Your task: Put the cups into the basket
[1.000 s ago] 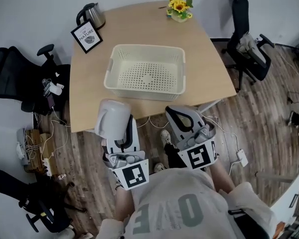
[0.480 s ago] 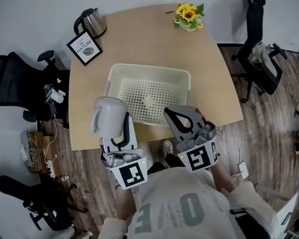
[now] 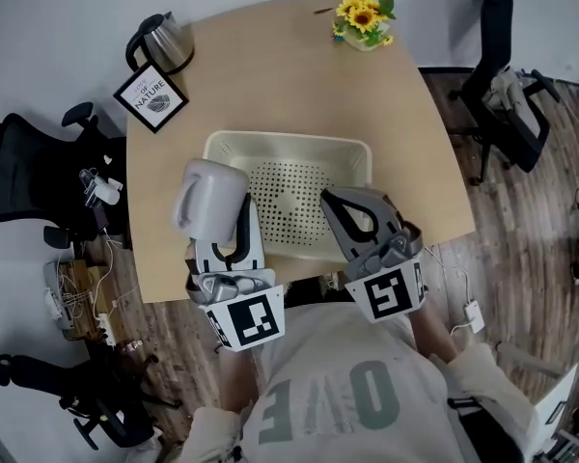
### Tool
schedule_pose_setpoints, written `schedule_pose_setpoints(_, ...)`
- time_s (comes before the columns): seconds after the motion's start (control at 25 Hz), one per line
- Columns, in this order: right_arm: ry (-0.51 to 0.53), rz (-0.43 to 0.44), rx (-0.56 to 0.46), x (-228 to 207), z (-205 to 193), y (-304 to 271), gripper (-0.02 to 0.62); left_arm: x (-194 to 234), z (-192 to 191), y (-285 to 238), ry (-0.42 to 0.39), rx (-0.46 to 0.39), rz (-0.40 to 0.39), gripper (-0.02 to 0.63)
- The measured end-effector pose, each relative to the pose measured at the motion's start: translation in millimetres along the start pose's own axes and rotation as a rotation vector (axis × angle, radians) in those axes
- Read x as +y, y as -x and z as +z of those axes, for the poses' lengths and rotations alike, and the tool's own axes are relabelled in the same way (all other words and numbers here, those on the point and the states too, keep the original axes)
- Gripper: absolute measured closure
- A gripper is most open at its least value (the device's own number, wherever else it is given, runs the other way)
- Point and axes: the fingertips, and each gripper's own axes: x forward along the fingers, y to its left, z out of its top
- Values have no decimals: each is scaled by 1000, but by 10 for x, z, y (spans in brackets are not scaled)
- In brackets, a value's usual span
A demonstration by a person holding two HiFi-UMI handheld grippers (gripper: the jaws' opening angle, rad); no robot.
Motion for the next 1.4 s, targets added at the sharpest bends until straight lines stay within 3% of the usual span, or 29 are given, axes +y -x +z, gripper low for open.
schedule_pose_setpoints(0.16,-38,-48,-12,-171,58,-91,598,-17,-27,-256,-32,44,-108,560)
schedule_pose_setpoints(0.56,-70,-102,27,-307,-34,-193,598,-494,-555,-610,-199,336,-491,560)
schedule_pose_setpoints(1.04,-140,-188,86,-415,-191,-108,598,-1255,-1401,-672,-561,568,-909,560)
schedule_pose_setpoints(1.4,-190,-224,125,-419,-301,38,598,-1548,-2106,-529,-836,754,-1148,560)
